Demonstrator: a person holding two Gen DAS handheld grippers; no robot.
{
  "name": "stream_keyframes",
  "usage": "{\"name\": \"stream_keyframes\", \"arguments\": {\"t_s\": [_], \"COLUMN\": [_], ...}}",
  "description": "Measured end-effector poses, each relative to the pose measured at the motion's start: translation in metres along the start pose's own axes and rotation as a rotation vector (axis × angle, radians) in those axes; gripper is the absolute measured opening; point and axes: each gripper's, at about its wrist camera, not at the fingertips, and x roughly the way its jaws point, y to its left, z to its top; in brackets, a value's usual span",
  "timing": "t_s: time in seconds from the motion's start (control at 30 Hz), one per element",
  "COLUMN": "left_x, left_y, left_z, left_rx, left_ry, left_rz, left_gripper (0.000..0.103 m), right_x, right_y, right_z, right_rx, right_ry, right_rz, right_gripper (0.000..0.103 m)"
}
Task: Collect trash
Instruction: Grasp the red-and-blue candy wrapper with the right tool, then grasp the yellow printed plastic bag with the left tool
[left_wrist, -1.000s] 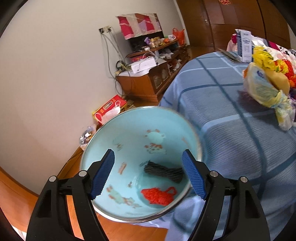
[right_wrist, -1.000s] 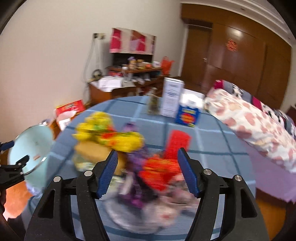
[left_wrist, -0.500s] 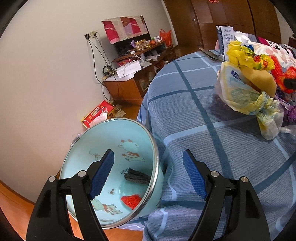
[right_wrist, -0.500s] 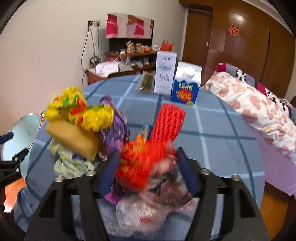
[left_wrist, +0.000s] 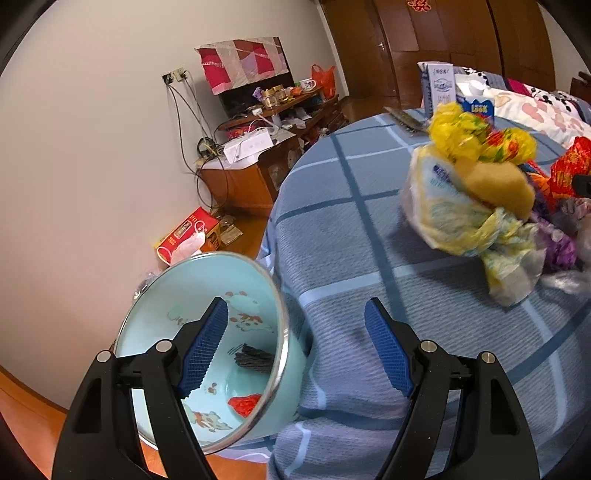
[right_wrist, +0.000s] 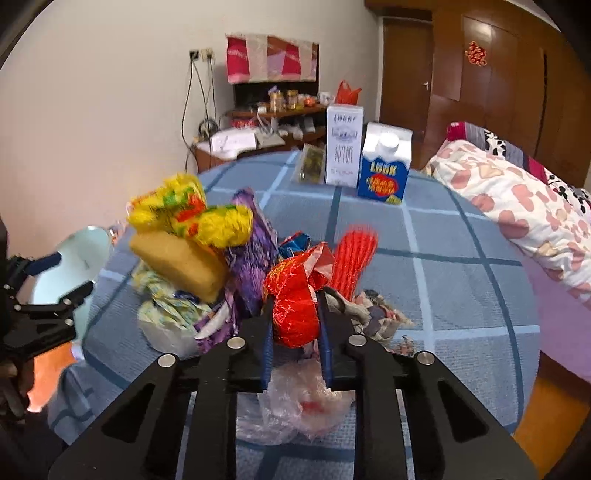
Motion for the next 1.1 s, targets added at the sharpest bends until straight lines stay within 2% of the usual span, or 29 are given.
{"name": "stream_keyframes", "arguments": {"t_s": [0.17, 0.27, 0.5, 0.67, 0.93, 1.1], "left_x": [-0.011, -0.015, -0.015, -0.013, -0.011, -0.018], "left_y": [-0.016, -0.028, -0.056, -0.073, -0.092, -0.099], "left_z": [0.009, 0.014, 0.02, 0.025, 0.028, 0.029], "left_rx": [0.0, 0.01, 0.035, 0.043, 0.05, 0.07], "left_ry": [-0.024, -0.036, -0.035, -0.028, -0.012, -0.019], "left_rz": [-0.033, -0.052, -0.093, -0.118, -0.137, -0.154], "left_gripper": [0.075, 0.075, 0.075, 0.075, 0.075, 0.074], "right_x": [-0.031, -0.043, -0.043, -0.041, -0.011, -0.013], "right_y": [-0.009, -0.019, -0.042, -0.05, -0.058, -0.058], "right_z": [-0.001, -0.008, -0.035, -0.046, -0.082, -0.087], "right_rx": [0.048, 0.088, 0.135, 0.122, 0.137, 0.134], "right_ry": [-0.101, -0.124, -0.097, -0.1, 0.013, 0.006], "right_rz": [0.001, 0.009, -0.009, -0.062, -0.052, -0.044], "right_gripper": [0.019, 0.019, 0.019, 0.019, 0.019, 0.018]}}
